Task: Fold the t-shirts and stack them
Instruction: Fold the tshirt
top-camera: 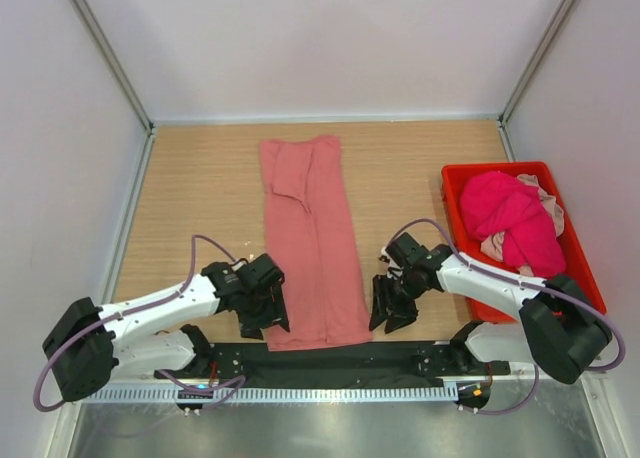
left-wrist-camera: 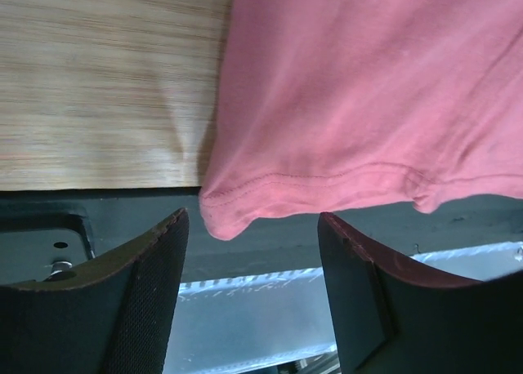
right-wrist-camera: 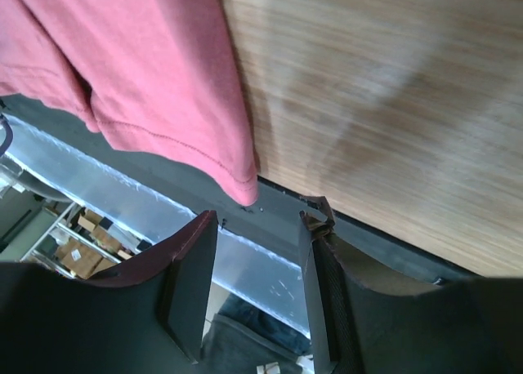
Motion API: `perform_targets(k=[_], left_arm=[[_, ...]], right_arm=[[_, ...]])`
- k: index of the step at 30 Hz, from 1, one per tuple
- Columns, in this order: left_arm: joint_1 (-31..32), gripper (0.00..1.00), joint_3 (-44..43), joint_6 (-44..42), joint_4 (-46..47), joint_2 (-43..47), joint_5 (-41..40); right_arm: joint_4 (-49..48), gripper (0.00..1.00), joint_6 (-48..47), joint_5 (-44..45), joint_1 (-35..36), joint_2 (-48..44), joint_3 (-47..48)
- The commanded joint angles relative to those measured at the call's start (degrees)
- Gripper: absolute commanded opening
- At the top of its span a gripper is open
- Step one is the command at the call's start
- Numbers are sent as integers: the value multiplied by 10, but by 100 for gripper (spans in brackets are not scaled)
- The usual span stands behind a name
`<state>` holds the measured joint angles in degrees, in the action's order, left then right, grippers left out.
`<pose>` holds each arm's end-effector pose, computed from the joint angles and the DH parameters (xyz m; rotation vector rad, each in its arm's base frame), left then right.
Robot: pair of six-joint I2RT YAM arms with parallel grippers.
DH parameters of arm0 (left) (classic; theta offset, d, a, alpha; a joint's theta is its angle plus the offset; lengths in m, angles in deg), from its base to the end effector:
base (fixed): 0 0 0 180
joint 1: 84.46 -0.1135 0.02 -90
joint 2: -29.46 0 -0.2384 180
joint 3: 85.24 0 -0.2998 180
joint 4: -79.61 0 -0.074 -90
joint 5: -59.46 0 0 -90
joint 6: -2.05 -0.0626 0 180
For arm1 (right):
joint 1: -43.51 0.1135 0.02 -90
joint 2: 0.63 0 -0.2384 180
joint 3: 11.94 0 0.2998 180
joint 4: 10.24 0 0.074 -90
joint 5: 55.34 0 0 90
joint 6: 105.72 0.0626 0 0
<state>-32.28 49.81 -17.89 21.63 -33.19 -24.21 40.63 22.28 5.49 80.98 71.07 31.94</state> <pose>0.1354 -0.1857 0.1021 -0.4588 3.0543 -0.4222 0.1684 0.1675 0.0738 0.0610 -2.8844 -0.7683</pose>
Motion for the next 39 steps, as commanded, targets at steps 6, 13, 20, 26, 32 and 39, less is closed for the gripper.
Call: perform_targets(k=[6, 13, 20, 26, 32, 39], left_arm=[[7, 63, 8, 61, -23, 61, -105], [4, 62, 12, 20, 4, 53, -130], [2, 62, 19, -17, 54, -12, -112], [1, 58, 29, -19, 49, -18, -105], [1, 51, 59, -9, 90, -9, -77], [0, 45, 86, -4, 122, 1, -68]], right_arm=[[-64, 50, 32, 42, 3, -19, -15], [-120, 50, 28, 46, 2, 8, -12], [-137, 50, 18, 52, 2, 52, -10], [-167, 48, 25, 28, 2, 56, -38], [-192, 47, 27, 22, 3, 60, -54], [-215, 40, 27, 38, 4, 78, -59]])
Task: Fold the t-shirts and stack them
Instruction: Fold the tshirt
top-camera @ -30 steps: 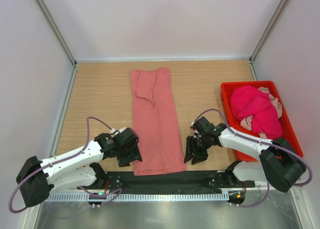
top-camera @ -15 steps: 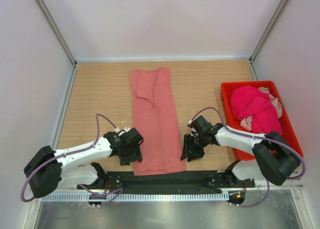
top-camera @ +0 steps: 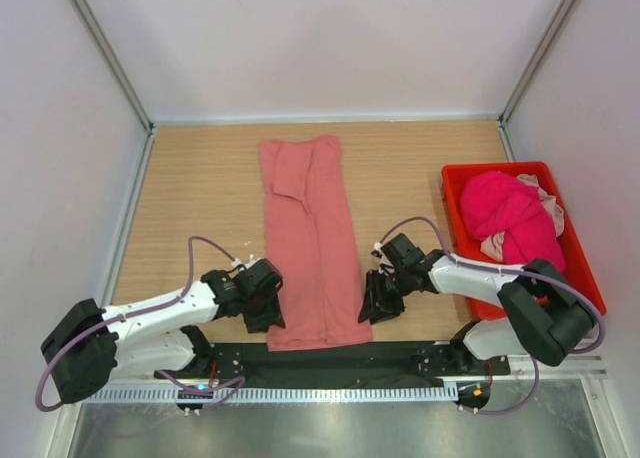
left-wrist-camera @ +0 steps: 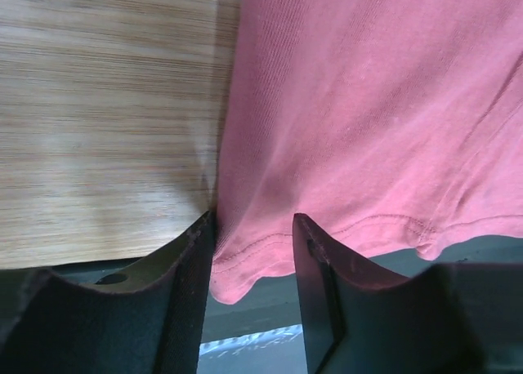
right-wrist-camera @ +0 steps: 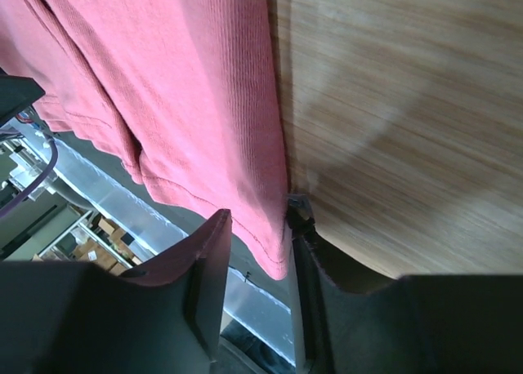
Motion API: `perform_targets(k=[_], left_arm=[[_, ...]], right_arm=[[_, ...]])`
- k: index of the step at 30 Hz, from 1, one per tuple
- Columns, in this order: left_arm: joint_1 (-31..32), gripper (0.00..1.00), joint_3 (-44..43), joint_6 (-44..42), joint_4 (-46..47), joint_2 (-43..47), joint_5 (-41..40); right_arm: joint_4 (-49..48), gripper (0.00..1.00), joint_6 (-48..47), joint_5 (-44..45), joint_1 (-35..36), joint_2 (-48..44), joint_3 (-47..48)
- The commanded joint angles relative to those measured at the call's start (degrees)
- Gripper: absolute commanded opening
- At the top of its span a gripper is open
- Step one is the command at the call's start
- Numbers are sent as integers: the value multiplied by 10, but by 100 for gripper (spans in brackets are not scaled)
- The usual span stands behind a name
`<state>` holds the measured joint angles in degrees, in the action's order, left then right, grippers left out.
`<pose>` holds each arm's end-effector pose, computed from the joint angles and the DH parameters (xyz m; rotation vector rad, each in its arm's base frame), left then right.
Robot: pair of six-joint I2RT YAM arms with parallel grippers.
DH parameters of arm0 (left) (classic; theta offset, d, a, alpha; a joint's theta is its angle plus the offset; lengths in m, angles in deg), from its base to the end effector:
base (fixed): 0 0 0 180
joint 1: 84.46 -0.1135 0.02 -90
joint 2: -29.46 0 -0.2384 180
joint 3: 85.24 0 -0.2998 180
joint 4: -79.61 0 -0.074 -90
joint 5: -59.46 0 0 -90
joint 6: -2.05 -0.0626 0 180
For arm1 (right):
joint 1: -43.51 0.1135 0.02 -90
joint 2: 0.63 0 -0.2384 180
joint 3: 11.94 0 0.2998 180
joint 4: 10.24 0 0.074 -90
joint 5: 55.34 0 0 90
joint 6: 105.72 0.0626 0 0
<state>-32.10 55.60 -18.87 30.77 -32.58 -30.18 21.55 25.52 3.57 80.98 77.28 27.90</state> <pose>0.1385 -0.1802 0.0778 -0.4291 2.9306 -0.4202 0.1788 0.1778 0.0419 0.0480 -2.9149 -0.9542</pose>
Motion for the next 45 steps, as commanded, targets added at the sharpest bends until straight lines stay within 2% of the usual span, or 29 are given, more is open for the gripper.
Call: perform_targets(k=[1, 4, 5, 6, 7, 8, 9, 12, 16, 19, 20, 24, 29, 33, 45], left_arm=[[-2, 44, 29, 5, 31, -5, -8], [-1, 35, 28, 3, 31, 0, -13], [-2, 26, 26, 0, 26, 4, -16], [-1, 20, 20, -1, 21, 10, -18], [-1, 15, 15, -4, 15, 23, -21], [-2, 3, -2, -4, 9, 33, -26], [-1, 0, -15, -4, -14, 44, -40], [-6, 0, -87, -22, -62, 70, -82], [-71, 0, -192, -85, -102, 28, -74], [-151, 0, -262, -150, -103, -13, -43], [-191, 0, -278, -182, -103, -45, -34], [-280, 0, -371, -247, -89, -144, 15], [-323, 0, -464, -288, -72, -268, 53], [-343, 0, -515, -305, -66, -357, 66], [-381, 0, -581, -308, -48, -468, 104]], right_arm=[[-29, 38, -5, 57, 3, 16, -20], [-43, 20, 0, 64, 4, 9, -30], [-43, 8, 2, 64, 3, 4, -30], [-44, 1, 5, 62, 4, -6, -30], [-43, 1, 8, 61, 4, -19, -27], [-36, 1, 18, 59, 4, -51, -24], [-29, 1, 22, 56, 4, -68, -7], [-1, 1, 36, 74, -6, -115, 54], [28, 1, 18, 60, -45, -71, 150], [69, 1, -32, 58, -57, 6, 248], [82, 1, -42, 59, -62, 29, 293], [118, 1, -93, 67, -88, 160, 412], [149, 1, -121, 64, -118, 277, 548], [153, 1, -134, 56, -135, 341, 605], [154, 1, -130, 32, -164, 441, 699]])
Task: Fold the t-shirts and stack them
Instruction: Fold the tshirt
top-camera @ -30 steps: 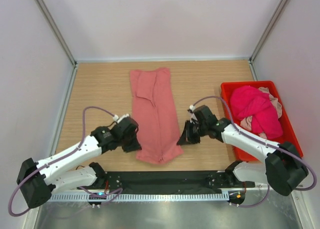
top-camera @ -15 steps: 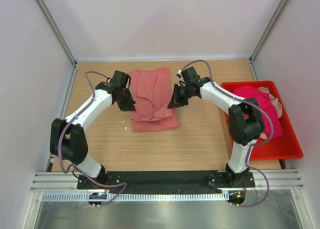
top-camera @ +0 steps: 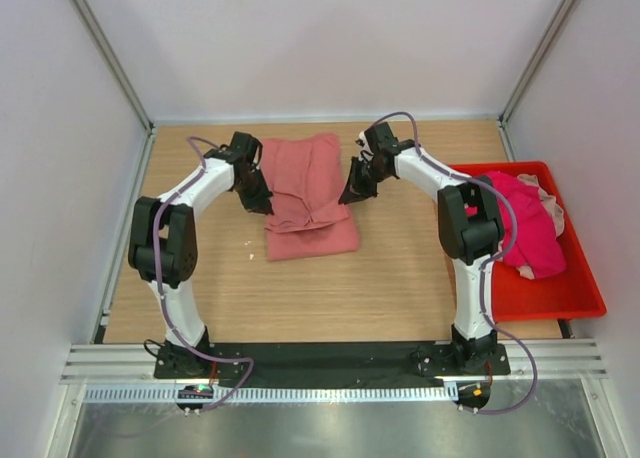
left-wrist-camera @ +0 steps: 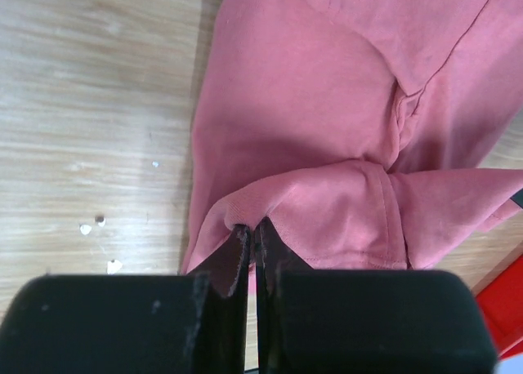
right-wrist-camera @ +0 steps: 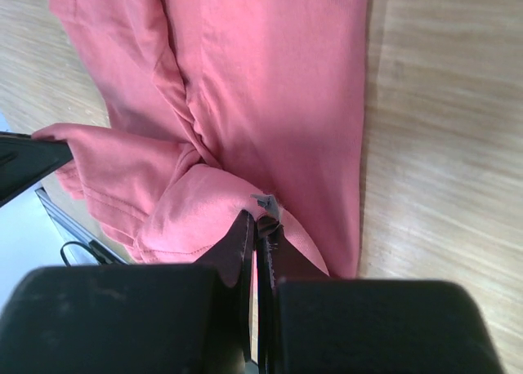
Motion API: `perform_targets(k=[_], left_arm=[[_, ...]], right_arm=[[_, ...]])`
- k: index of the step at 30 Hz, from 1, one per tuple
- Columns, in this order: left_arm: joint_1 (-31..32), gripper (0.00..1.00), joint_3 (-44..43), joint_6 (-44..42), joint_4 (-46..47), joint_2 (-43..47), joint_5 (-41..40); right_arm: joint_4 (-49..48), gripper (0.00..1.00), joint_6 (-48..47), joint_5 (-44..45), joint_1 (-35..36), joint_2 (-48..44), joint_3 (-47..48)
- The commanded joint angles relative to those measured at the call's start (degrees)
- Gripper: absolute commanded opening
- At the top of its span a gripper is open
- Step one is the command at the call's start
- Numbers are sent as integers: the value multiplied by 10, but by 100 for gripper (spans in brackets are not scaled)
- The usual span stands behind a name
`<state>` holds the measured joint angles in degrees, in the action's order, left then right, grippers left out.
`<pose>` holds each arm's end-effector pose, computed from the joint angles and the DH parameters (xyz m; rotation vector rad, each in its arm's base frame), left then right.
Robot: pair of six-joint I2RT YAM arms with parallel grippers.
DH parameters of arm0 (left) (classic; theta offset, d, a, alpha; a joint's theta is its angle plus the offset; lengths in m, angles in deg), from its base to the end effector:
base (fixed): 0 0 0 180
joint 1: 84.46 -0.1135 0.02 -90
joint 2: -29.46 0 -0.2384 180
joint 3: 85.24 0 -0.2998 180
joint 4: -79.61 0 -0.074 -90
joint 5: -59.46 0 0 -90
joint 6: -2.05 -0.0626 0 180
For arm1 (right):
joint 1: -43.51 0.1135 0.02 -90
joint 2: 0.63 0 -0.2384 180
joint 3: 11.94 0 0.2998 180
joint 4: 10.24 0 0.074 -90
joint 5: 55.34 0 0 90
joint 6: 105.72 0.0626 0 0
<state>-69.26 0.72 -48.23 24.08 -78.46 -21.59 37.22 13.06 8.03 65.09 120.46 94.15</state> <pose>0.4145 -0.1227 0.1413 -0.5680 2.8053 -0.4385 0.4479 0.2073 0.1248 0.0136 2.7753 0.8823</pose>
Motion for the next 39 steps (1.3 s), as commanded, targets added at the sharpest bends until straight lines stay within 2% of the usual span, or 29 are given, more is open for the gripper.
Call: perform_targets(k=[1, 10, 19, 22, 23, 25, 27, 28, 29, 30, 31, 32, 33, 35, 36, 39], left_arm=[[-11, 0, -35, -16, 19, -14, 26], [-29, 0, -83, -11, 18, -70, 59], [-30, 1, -129, -7, -4, -107, 61], [-37, 4, -150, -1, -30, -123, 42], [-38, 14, -151, 1, -36, -125, 38], [-42, 30, -156, 1, -48, -124, 32], [-43, 41, -160, 2, -65, -115, 18], [-44, 47, -163, -1, -69, -100, 16], [-45, 60, -163, -4, -72, -88, 14], [-44, 62, -159, -7, -76, -75, 9], [-45, 64, -152, -8, -73, -44, 7], [-45, 67, -137, -10, -72, -30, 5], [-44, 68, -132, -11, -73, -19, -4], [-44, 69, -118, -15, -76, 17, -10], [-45, 69, -105, -18, -78, 31, -17], [-44, 68, -70, -19, -80, 70, -19]], right_arm=[[0, 1, -6, -11, -6, 13, 45], [-4, 1, 15, -28, -21, 68, 85], [-23, 1, 45, -27, -35, 73, 96], [-24, 6, 54, -51, -36, 100, 127], [-23, 16, 55, -50, -36, 101, 140], [-5, 25, 52, -49, -37, 105, 156], [47, 41, 33, -34, -38, 99, 186], [73, 46, 22, -19, -35, 86, 181], [91, 51, -11, -3, -29, 38, 138], [90, 62, -26, 35, -6, 10, 110], [88, 66, -40, 58, 6, -14, 82], [82, 67, -59, 74, 20, -57, 37], [82, 68, -67, 124, 32, -73, 19], [65, 69, -78, 168, 66, -103, -24], [65, 69, -80, 211, 75, -107, -30], [64, 68, -79, 241, 110, -113, -30]])
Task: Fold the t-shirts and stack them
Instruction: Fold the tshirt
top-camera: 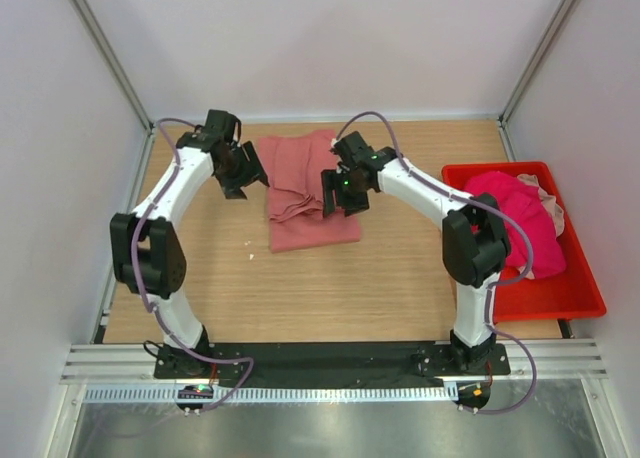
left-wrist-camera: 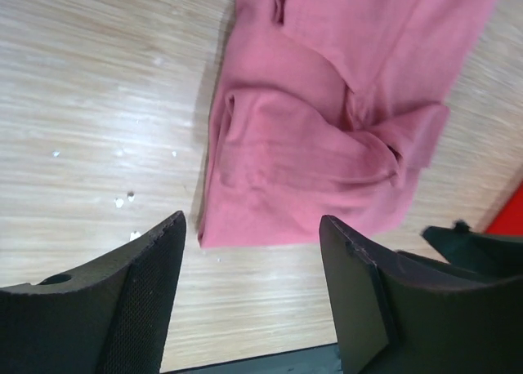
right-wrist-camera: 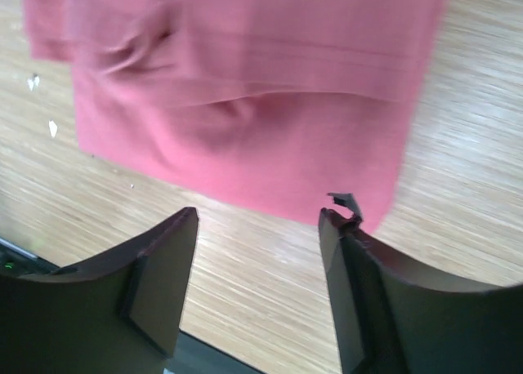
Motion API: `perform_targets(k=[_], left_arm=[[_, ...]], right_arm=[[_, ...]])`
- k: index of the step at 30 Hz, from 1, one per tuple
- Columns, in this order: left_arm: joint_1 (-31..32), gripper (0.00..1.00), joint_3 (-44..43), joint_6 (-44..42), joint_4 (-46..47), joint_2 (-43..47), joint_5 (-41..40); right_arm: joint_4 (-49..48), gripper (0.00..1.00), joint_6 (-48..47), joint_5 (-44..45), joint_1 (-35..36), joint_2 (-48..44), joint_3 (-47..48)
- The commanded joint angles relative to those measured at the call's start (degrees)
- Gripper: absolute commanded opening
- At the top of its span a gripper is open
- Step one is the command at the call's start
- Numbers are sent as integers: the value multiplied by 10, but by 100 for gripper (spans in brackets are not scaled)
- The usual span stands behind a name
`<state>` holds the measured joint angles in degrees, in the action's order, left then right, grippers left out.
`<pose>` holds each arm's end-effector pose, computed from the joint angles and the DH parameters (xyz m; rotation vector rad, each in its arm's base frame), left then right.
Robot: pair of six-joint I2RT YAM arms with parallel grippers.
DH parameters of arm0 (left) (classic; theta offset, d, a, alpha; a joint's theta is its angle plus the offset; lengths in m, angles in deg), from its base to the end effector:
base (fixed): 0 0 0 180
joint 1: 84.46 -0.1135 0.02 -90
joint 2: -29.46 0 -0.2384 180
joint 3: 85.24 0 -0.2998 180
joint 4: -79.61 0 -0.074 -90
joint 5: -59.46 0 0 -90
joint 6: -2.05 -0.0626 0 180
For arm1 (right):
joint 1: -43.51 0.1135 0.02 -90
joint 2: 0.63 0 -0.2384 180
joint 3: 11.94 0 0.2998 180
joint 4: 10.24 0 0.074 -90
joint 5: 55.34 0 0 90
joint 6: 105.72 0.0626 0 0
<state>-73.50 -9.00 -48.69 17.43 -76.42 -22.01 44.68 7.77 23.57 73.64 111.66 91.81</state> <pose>0.4339 -0.0935 0.2092 -0.6297 2.6901 -0.4539 0.3982 0.2450 0.1684 -0.2234 2.7571 0.5338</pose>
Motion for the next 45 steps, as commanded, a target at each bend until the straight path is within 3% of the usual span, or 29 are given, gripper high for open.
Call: perform_targets(k=[1, 8, 18, 26, 31, 38, 42, 45], left_arm=[[-2, 67, 37, -16, -11, 59, -11], [-2, 65, 131, 5, 7, 143, -3], [-2, 63, 177, 0, -30, 229, -15], [-2, 62, 211, 10, -21, 263, -7], [5, 62, 243, 15, 32, 262, 41], [9, 59, 219, 34, 148, 174, 113], [10, 52, 131, 36, 158, 58, 136], [10, 61, 55, 7, 150, -3, 98]], right_arm=[[-26, 65, -25, 85, 39, -24, -6], [-99, 57, 18, 171, 99, 32, 20], [-182, 53, 60, 224, 105, 81, 38], [-196, 59, -17, 260, 97, 185, 217], [-108, 64, -49, 274, 84, 258, 385], [-98, 67, -58, 250, 72, 159, 271], [-131, 65, -45, 202, 36, 124, 193], [-148, 65, -26, 132, -12, 120, 171]])
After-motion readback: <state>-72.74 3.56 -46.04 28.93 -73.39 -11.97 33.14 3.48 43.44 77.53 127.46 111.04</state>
